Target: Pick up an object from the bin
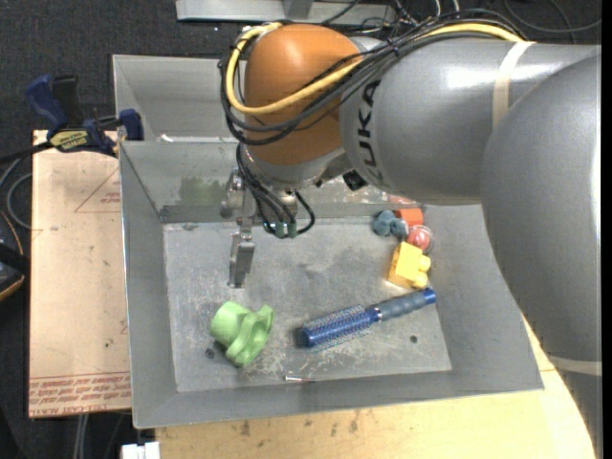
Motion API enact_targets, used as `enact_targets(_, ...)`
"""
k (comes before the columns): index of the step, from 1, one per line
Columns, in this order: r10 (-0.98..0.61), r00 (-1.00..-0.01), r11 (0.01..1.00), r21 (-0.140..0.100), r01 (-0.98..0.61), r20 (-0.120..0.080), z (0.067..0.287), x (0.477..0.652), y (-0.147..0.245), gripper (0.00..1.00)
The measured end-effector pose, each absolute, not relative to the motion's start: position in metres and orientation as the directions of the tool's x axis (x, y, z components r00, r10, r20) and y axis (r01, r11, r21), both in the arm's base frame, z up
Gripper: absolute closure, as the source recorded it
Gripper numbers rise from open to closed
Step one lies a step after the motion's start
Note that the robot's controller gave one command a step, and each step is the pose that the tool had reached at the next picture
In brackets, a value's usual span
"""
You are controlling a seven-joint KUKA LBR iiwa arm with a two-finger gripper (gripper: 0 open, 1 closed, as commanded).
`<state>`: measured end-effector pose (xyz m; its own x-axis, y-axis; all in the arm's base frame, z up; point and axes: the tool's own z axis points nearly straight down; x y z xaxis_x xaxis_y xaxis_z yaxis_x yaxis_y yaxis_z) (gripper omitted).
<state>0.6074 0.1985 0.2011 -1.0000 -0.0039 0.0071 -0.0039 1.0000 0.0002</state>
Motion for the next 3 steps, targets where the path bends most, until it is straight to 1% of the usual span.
enact_targets(1,-0.320,-0.947,0.947,0.002,-0.320,-0.015,0.073,0.516,0.173,0.00)
enact_targets(2,-0.083,-0.997,0.997,0.000,-0.083,-0.005,0.101,0.545,0.118,0.00)
enact_targets(3,-0.265,-0.964,0.964,0.002,-0.265,-0.003,0.100,0.541,0.177,0.00)
